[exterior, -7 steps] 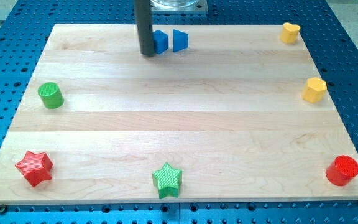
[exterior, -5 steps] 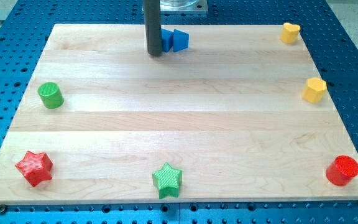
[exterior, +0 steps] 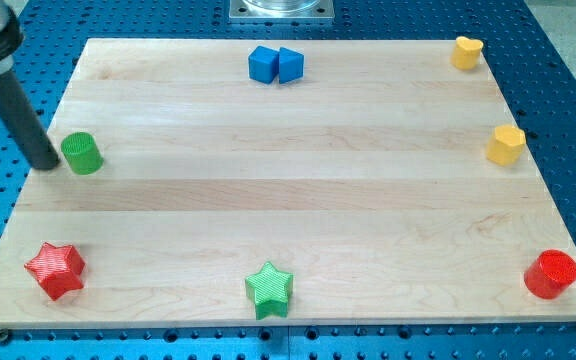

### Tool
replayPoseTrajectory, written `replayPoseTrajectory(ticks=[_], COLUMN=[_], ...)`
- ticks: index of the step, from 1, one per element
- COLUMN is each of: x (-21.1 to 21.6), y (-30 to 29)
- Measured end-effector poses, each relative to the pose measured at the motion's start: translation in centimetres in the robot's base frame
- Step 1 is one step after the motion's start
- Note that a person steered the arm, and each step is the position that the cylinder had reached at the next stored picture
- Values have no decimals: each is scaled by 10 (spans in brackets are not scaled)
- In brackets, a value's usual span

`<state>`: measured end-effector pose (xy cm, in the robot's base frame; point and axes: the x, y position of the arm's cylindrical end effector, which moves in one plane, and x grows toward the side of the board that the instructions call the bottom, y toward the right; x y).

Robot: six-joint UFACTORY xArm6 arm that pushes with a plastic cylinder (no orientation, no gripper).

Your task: Move the green circle diagonal to the green star

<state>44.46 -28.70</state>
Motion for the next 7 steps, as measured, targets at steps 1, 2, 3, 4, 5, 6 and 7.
replayPoseTrajectory(ticks=[1, 2, 3, 4, 5, 6, 7], x=[6, -5, -16, -16, -52, -74, -36], y=[-1, 54, 81, 44, 30, 34, 72])
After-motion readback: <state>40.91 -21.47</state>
